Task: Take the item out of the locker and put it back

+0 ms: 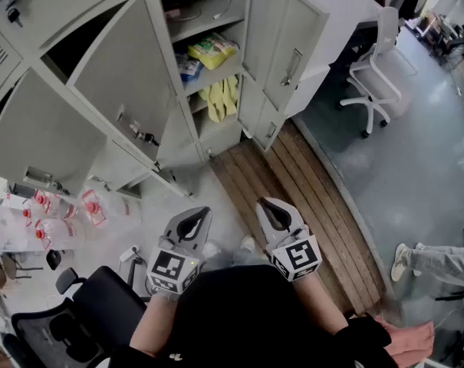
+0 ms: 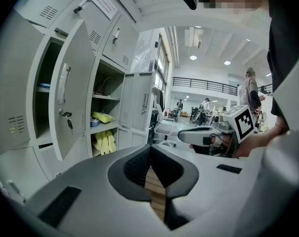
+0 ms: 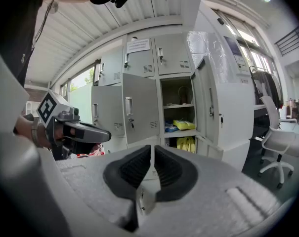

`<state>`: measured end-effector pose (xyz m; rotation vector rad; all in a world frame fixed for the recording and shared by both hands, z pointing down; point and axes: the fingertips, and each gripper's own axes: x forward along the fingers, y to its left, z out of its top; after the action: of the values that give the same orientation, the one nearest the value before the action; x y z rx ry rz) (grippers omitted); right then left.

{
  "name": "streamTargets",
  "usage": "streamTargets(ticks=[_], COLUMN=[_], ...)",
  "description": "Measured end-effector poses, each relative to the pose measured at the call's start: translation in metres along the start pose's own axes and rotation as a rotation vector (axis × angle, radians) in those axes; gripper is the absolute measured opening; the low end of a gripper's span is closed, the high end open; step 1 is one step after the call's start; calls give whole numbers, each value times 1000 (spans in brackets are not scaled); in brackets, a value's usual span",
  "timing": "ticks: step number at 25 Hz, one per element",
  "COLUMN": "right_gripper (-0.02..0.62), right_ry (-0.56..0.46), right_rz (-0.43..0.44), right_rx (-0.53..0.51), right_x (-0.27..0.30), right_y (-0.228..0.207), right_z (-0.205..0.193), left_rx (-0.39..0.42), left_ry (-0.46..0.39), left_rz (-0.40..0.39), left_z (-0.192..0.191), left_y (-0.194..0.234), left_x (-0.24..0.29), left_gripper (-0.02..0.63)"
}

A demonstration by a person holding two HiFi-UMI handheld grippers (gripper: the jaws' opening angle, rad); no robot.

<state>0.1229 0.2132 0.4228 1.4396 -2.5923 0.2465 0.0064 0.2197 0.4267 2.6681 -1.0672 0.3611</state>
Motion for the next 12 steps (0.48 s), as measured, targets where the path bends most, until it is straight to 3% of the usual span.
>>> streamTargets(ticks=[12], right_gripper=[20], right_ry=[-2], right_rz=[-16], right_rx=[6], right_x=[29], right_y=[42], right_z=[3], left_rx=[-36], left_ry=[-14], left_rz=[6], left_z=[-19], left_y=[38], left_x=[-49], left_gripper=[11])
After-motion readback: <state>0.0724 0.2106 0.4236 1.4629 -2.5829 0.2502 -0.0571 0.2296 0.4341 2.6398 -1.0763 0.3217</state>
